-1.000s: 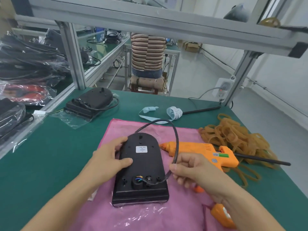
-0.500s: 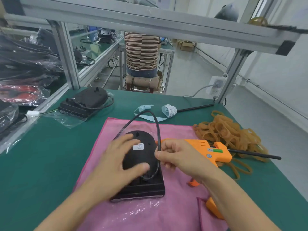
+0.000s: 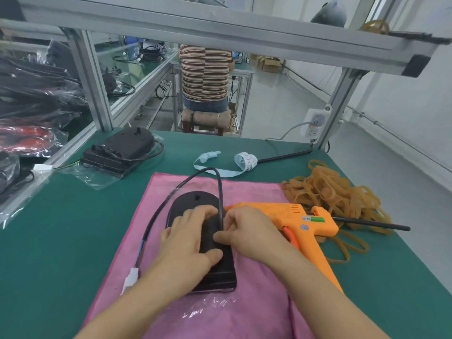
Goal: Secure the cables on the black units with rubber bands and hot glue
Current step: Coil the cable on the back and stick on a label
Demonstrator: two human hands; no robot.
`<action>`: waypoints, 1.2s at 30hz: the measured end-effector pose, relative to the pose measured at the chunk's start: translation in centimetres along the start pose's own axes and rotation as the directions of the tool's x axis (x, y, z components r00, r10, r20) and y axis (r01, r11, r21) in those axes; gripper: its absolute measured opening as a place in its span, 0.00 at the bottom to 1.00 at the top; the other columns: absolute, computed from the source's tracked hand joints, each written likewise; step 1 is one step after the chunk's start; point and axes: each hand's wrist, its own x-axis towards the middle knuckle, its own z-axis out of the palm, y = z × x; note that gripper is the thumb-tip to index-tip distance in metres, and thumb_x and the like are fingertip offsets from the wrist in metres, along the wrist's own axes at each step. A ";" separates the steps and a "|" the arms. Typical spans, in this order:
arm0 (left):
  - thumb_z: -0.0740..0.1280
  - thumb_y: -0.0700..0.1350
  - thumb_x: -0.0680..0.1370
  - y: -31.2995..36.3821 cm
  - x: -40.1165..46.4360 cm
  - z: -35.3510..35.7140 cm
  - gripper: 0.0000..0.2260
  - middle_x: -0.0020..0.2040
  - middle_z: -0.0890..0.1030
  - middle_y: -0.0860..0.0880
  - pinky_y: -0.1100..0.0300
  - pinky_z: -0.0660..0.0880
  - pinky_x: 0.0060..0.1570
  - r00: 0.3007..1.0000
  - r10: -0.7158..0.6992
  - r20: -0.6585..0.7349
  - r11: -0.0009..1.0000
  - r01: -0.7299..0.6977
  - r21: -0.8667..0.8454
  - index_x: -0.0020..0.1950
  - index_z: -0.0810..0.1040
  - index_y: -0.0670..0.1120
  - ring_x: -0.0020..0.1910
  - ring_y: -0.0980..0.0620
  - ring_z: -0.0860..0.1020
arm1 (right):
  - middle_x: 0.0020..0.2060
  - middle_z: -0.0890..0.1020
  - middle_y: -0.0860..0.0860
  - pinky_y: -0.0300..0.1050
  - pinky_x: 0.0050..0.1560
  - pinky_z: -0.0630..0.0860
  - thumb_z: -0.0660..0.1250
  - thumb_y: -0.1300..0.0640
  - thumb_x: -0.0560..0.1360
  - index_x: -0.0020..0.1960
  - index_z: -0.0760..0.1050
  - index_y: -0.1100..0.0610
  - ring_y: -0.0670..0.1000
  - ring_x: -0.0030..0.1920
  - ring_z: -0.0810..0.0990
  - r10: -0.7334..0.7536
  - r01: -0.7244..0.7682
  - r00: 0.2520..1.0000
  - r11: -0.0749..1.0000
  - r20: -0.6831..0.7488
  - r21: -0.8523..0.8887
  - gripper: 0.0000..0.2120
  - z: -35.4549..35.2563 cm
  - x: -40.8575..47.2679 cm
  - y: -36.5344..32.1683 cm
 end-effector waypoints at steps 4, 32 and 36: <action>0.70 0.34 0.69 -0.5 3.9 -2.8 0.20 0.61 0.75 0.53 0.59 0.61 0.60 0.949 0.219 -0.226 0.975 -0.204 0.087 0.59 0.77 0.50 0.63 0.50 0.68 | 0.35 0.76 0.48 0.49 0.43 0.74 0.72 0.58 0.70 0.41 0.71 0.54 0.51 0.38 0.75 -0.056 0.053 0.997 0.998 0.061 0.041 0.10 -0.5 0.2 -0.7; 0.59 0.37 0.79 -5.9 -0.4 -3.0 0.13 0.49 0.82 0.42 0.57 0.73 0.46 0.963 -0.266 0.051 0.955 0.256 0.153 0.60 0.74 0.49 0.50 0.41 0.78 | 0.67 0.74 0.55 0.50 0.59 0.71 0.52 0.57 0.81 0.77 0.57 0.48 0.59 0.61 0.73 -0.062 0.065 0.997 0.996 0.049 -0.069 0.25 2.2 0.1 -0.2; 0.62 0.43 0.71 -4.9 1.7 -4.6 0.18 0.50 0.85 0.45 0.49 0.76 0.58 0.965 -0.262 0.003 0.961 0.261 -0.094 0.60 0.80 0.48 0.52 0.44 0.82 | 0.70 0.72 0.53 0.47 0.64 0.68 0.54 0.59 0.80 0.76 0.60 0.50 0.56 0.67 0.71 -0.015 0.016 1.000 0.999 -0.021 0.038 0.25 1.2 1.4 -0.6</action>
